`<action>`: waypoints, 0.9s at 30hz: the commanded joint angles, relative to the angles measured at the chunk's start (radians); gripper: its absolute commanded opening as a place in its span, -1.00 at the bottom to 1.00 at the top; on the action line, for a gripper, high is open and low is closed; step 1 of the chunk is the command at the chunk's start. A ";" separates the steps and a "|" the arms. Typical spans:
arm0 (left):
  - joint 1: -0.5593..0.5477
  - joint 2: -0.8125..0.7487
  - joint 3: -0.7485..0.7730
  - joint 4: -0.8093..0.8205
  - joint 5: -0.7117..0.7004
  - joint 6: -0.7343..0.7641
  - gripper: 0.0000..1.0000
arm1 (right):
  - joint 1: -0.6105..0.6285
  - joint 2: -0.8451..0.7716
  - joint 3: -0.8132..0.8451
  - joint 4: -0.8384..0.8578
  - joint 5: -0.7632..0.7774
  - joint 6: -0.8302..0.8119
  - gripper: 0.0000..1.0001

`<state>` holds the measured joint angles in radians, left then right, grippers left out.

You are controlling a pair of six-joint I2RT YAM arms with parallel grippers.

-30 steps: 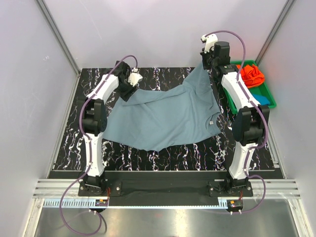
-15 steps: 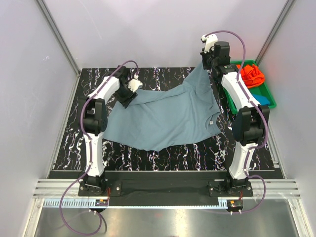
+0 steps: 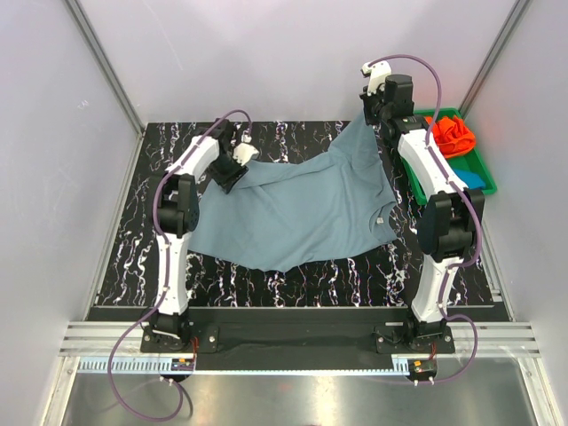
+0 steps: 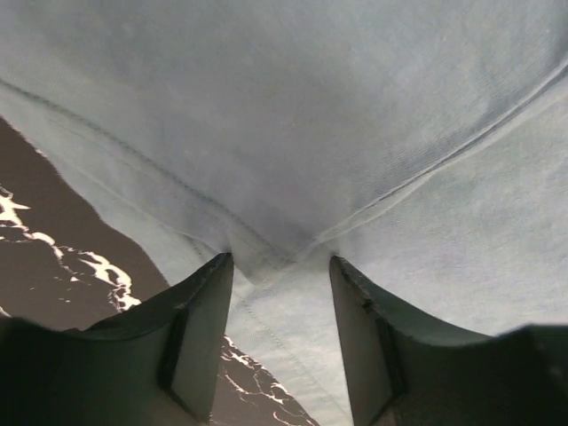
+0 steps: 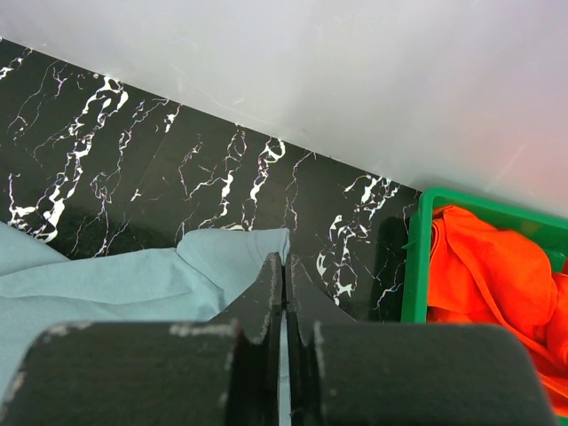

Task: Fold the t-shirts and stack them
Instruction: Flatten the tshirt out

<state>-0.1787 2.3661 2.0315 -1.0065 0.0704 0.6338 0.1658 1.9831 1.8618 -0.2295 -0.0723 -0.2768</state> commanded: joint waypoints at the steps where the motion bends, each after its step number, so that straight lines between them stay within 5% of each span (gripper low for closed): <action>1: 0.012 0.022 0.053 -0.017 0.009 0.014 0.01 | 0.012 -0.043 0.008 0.024 -0.012 -0.007 -1.00; 5: 0.025 0.047 0.091 -0.040 0.023 -0.005 -0.28 | 0.014 -0.040 0.011 0.022 -0.017 -0.002 -1.00; 14: 0.039 0.036 0.079 -0.038 0.037 -0.017 -0.57 | 0.014 -0.046 0.000 0.027 -0.018 -0.002 -1.00; 16: 0.041 0.035 0.082 -0.044 0.040 -0.020 -1.00 | 0.012 -0.047 -0.001 0.027 -0.017 -0.001 -1.00; 27: 0.042 -0.102 0.093 -0.086 0.052 0.004 -0.95 | 0.012 -0.130 -0.064 0.030 -0.011 -0.015 -1.00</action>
<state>-0.1455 2.3833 2.0876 -1.0599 0.1001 0.6209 0.1658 1.9453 1.8030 -0.2295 -0.0723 -0.2779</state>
